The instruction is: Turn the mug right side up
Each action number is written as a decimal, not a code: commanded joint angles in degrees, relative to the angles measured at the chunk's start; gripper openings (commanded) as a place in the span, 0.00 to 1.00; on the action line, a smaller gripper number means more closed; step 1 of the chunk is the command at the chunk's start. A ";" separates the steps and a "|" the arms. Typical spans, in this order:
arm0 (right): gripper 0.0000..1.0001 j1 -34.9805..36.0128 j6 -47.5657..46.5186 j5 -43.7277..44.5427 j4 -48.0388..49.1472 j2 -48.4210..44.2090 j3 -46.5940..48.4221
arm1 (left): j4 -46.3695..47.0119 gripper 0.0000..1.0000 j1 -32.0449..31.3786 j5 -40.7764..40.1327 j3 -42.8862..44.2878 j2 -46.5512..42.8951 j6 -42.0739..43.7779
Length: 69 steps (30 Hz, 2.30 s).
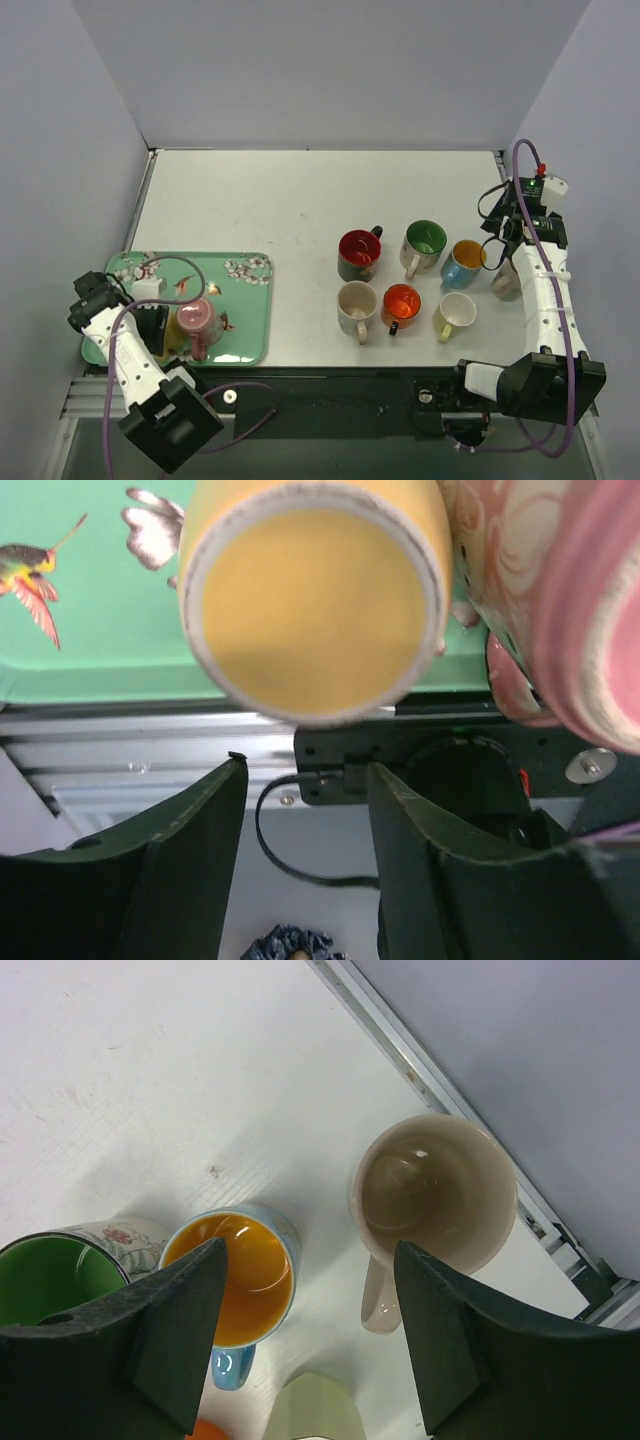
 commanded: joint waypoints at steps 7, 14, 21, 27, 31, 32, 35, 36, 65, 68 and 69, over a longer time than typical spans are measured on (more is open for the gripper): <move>0.62 0.89 -0.89 -0.27 0.51 -1.11 -0.71 | 23.48 0.53 0.69 5.25 -7.68 2.26 -7.42; 0.62 0.89 -0.98 0.00 0.33 -1.12 -0.80 | 26.93 0.19 0.60 10.42 -8.56 0.07 -7.07; 0.62 1.50 -1.07 -0.09 -0.19 -1.29 -0.45 | 29.75 0.00 0.69 11.57 -5.59 3.04 -9.26; 0.62 5.62 -0.98 1.66 -2.22 -4.44 2.35 | 27.98 0.00 0.51 21.13 5.31 5.60 -15.94; 0.63 16.07 -1.24 6.32 -3.10 -8.13 5.17 | 28.43 0.00 -0.28 26.50 13.31 8.32 -23.50; 0.63 20.18 -1.33 6.41 -2.66 -8.58 5.52 | 27.82 0.00 -0.89 27.30 15.59 9.20 -25.16; 0.72 32.82 -1.33 6.33 0.58 -11.04 5.70 | 24.74 0.00 -4.40 31.17 20.25 10.26 -28.24; 0.73 35.49 -1.50 6.24 3.64 -11.66 5.36 | 24.21 0.00 -7.37 32.13 22.44 10.17 -29.13; 0.15 67.16 12.38 -31.03 63.26 14.88 16.42 | 32.56 0.00 -37.89 64.84 29.59 6.39 -59.81; 0.00 66.19 11.42 -28.22 58.45 14.80 17.82 | 27.48 0.00 -37.98 58.99 30.90 6.48 -54.03; 0.00 65.67 8.54 -25.08 51.29 14.53 18.96 | 22.32 0.15 -38.07 55.73 32.82 6.74 -49.31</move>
